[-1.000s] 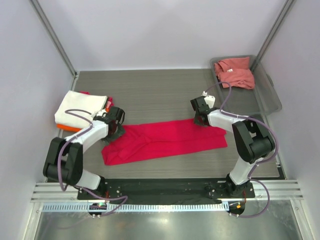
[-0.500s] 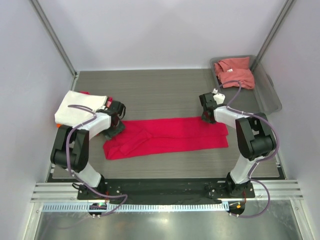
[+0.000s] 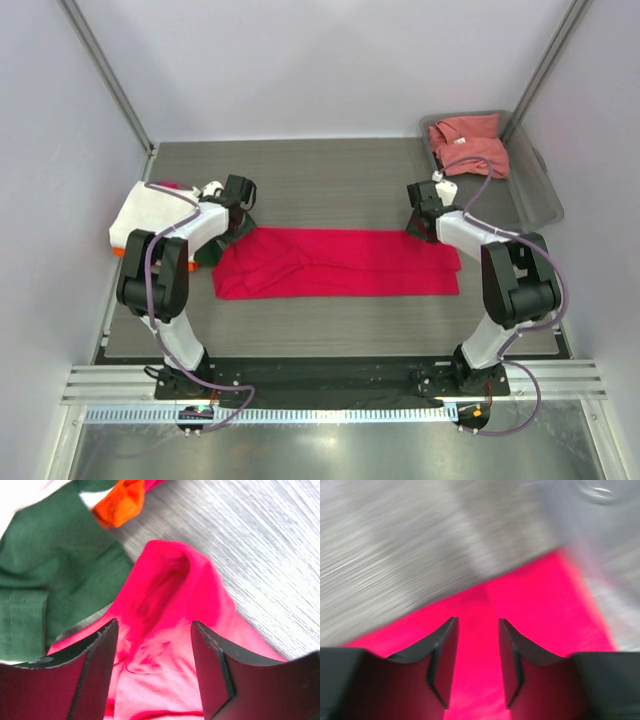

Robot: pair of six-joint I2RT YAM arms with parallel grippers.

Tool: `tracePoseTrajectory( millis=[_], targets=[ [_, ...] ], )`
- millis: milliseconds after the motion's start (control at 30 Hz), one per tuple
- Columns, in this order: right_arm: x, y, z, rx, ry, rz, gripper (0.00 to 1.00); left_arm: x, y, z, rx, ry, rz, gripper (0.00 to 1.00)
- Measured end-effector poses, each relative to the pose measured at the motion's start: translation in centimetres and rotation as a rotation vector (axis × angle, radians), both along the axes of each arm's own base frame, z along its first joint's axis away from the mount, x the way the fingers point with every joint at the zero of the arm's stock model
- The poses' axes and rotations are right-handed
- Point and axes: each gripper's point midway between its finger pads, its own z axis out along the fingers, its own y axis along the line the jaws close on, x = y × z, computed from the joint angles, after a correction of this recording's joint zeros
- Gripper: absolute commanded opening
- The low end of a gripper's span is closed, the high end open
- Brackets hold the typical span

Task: Fold and stack the t-shirts
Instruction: Fold the tshirt

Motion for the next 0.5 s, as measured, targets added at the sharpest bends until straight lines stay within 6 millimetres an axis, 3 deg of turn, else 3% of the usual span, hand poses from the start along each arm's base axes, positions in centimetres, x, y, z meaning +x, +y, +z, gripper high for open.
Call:
tracePoseTrajectory(
  millis=[100,233,367,500],
  targets=[
    [0.2,4.5,2.6,0.073,-0.073,0.154,0.47,0.2,-0.2,0.2,0.006,-0.001,-0.043,0.64],
    [0.2,13.6,5.7,0.286,-0.167,0.449,0.46,-0.2,-0.5,0.3,-0.007,0.008,-0.088,0.64],
    [-0.8,20.6,5.6,0.426,-0.137,0.675,0.45,-0.9,-1.1,1.5,-0.042,-0.01,-0.125,0.64],
    [-1.8,26.1,4.1,0.521,-0.075,0.83,0.45,-0.7,-1.7,2.1,-0.075,-0.024,-0.147,0.58]
  ],
)
